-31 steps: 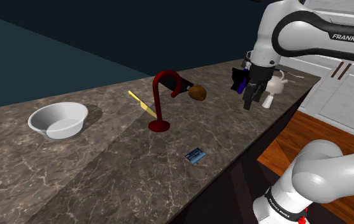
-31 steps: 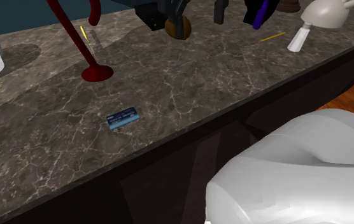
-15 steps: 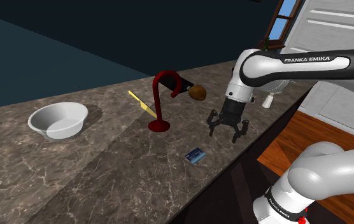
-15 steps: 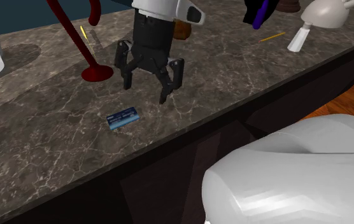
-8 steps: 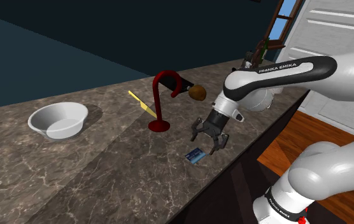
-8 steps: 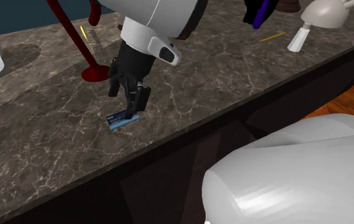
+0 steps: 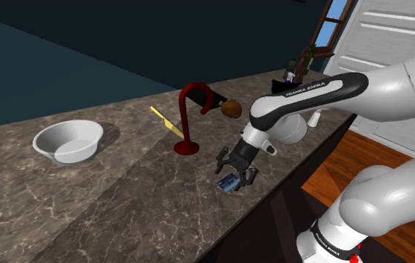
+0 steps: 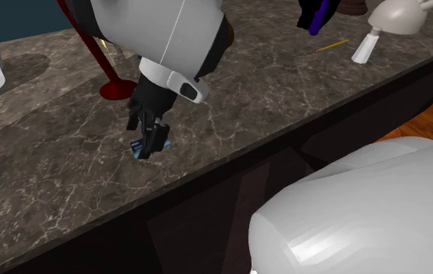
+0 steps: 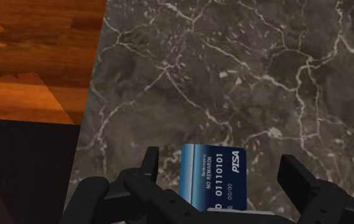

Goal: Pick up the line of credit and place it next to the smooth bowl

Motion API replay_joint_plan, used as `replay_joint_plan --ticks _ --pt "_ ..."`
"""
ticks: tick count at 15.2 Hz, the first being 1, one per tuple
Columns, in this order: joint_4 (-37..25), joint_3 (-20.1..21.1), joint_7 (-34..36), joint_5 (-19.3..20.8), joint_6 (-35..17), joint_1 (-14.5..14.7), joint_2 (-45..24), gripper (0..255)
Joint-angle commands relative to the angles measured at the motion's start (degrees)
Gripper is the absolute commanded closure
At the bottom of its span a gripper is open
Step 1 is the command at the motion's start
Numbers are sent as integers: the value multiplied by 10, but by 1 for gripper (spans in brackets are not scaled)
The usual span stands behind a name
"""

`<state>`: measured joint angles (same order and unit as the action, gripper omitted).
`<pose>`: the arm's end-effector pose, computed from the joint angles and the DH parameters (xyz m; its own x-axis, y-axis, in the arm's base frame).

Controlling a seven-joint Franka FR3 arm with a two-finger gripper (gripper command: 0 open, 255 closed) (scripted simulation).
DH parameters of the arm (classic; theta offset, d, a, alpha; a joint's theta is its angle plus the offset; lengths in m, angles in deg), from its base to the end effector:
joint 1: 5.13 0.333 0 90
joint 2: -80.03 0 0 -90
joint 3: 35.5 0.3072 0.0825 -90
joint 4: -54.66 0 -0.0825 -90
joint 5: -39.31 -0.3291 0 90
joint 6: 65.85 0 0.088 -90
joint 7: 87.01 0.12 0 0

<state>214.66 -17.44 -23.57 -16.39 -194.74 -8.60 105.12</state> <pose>0.3071 0.1051 0.3451 0.0117 -0.8342 -0.5513 -0.9999 -0.0116 -0.0036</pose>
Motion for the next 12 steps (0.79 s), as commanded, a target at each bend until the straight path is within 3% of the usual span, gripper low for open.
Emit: replay_joint_plan --ticks 1,8,9,12 --pt "2 5 -8 -12 -15 5 -12 0" --pt "2 5 -8 -12 -14 4 -12 0" --pt "2 5 -8 -12 -14 4 -12 255" --pt "2 5 -8 -12 -15 4 -12 255"
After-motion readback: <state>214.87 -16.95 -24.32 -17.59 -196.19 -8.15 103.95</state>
